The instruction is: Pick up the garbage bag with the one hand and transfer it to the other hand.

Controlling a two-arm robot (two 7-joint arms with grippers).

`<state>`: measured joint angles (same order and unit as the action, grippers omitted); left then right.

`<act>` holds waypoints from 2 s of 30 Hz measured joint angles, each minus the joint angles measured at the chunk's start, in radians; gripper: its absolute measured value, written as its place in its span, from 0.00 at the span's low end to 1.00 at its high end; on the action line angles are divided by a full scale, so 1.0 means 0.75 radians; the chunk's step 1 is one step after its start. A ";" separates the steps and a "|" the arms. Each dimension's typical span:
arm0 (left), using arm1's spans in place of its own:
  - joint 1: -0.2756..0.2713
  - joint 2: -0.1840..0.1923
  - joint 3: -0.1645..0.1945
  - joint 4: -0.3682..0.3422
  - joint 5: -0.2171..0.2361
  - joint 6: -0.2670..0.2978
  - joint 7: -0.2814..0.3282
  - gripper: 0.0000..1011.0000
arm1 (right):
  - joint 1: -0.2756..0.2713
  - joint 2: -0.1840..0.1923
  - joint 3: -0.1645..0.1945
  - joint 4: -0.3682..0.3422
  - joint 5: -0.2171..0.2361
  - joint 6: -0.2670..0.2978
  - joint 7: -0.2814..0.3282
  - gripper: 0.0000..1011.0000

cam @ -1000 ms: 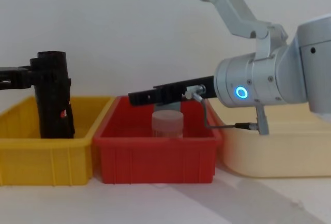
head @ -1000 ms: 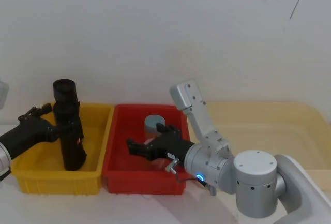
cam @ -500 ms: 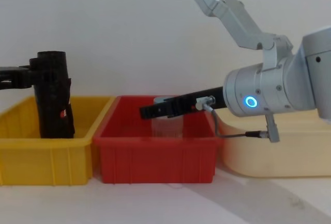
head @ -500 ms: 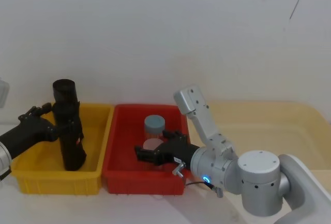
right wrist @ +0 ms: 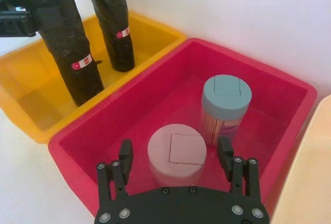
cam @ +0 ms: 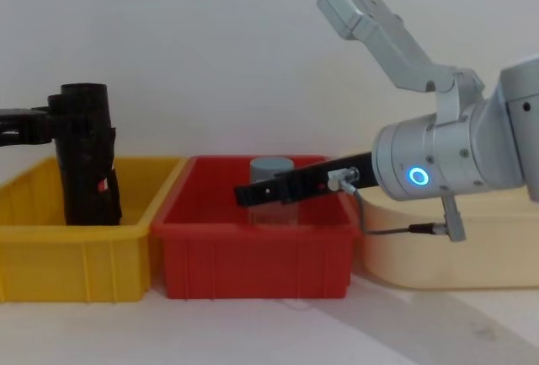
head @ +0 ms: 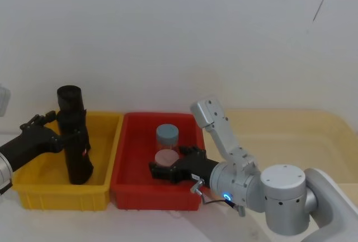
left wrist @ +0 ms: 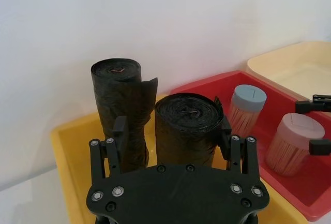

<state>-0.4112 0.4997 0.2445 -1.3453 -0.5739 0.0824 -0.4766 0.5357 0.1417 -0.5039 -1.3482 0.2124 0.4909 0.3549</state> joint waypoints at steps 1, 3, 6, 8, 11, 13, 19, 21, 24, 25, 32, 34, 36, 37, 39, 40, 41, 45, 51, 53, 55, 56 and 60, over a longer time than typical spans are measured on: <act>0.000 0.000 0.000 0.000 0.000 0.000 0.000 0.99 | 0.000 0.001 0.000 0.002 0.001 0.000 0.001 0.99; 0.000 0.000 0.000 0.000 0.000 0.000 0.000 0.99 | 0.000 0.001 0.000 0.004 0.002 -0.001 0.001 0.99; -0.001 0.000 0.000 0.001 0.000 0.000 0.000 0.99 | 0.000 -0.001 -0.001 0.011 0.004 -0.004 0.001 0.99; -0.001 0.000 0.000 0.001 0.000 0.000 0.000 0.99 | 0.000 -0.002 -0.002 0.016 0.005 -0.009 0.001 0.99; -0.001 0.000 0.000 0.001 0.000 0.000 0.000 0.99 | 0.001 -0.004 -0.002 0.019 0.006 -0.013 0.001 0.99; -0.001 0.000 0.000 0.001 0.000 0.000 0.000 0.97 | 0.002 -0.005 -0.003 0.022 0.006 -0.017 0.001 0.99; -0.001 0.000 0.000 0.001 0.000 0.000 0.000 0.83 | 0.002 -0.007 -0.004 0.028 0.008 -0.023 0.001 0.92; -0.001 0.000 0.000 0.001 0.000 0.000 0.000 0.80 | 0.003 -0.008 -0.004 0.029 0.008 -0.024 0.001 0.86; -0.001 0.000 0.000 0.001 0.000 0.000 0.000 0.71 | 0.003 -0.009 -0.004 0.031 0.008 -0.025 0.000 0.81; -0.001 0.000 0.000 0.001 0.000 0.000 0.000 0.68 | 0.003 -0.009 -0.004 0.032 0.009 -0.026 0.000 0.78; -0.001 0.000 0.000 0.001 0.000 0.000 0.000 0.56 | 0.004 -0.009 -0.005 0.034 0.009 -0.028 0.000 0.65; -0.001 0.000 0.000 0.001 0.000 0.000 0.000 0.54 | 0.004 -0.010 -0.005 0.035 0.009 -0.029 -0.001 0.65; -0.001 0.000 0.000 0.001 0.000 0.000 0.000 0.54 | 0.004 -0.010 -0.005 0.035 0.009 -0.029 -0.001 0.65; -0.001 0.000 0.000 0.001 0.000 0.000 0.000 0.54 | 0.004 -0.010 -0.005 0.035 0.009 -0.029 -0.001 0.65; -0.001 0.000 0.000 0.001 0.000 0.000 0.000 0.54 | 0.004 -0.010 -0.005 0.035 0.009 -0.030 -0.001 0.65; -0.001 0.000 0.000 0.001 0.000 0.000 0.000 0.54 | 0.004 -0.010 -0.005 0.036 0.009 -0.030 -0.001 0.65; -0.001 0.000 0.000 0.001 0.000 0.000 0.000 0.54 | 0.004 -0.010 -0.005 0.036 0.009 -0.030 -0.001 0.65; -0.001 0.000 0.000 0.001 0.000 0.000 0.000 0.54 | 0.004 -0.011 -0.005 0.036 0.009 -0.031 -0.002 0.65; -0.001 0.001 0.000 -0.004 0.000 -0.002 0.006 0.54 | 0.004 -0.010 -0.004 0.034 0.010 -0.033 -0.002 0.65; -0.001 0.001 0.000 -0.010 0.001 -0.005 0.010 0.54 | 0.003 -0.009 -0.003 0.029 0.011 -0.035 -0.002 0.65; -0.001 0.001 -0.001 -0.018 0.002 -0.010 0.014 0.54 | 0.000 -0.007 0.001 0.018 0.015 -0.041 -0.002 0.65; -0.003 0.001 -0.003 -0.029 0.003 -0.013 0.019 0.54 | -0.002 -0.006 0.003 0.011 0.017 -0.045 -0.002 0.65; -0.012 -0.001 -0.011 -0.060 0.004 -0.023 0.031 0.54 | -0.008 0.000 0.021 -0.031 0.029 -0.067 -0.001 0.65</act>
<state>-0.4200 0.4991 0.2362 -1.3904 -0.5712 0.0654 -0.4533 0.5294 0.1414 -0.4882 -1.3717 0.2339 0.4407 0.3538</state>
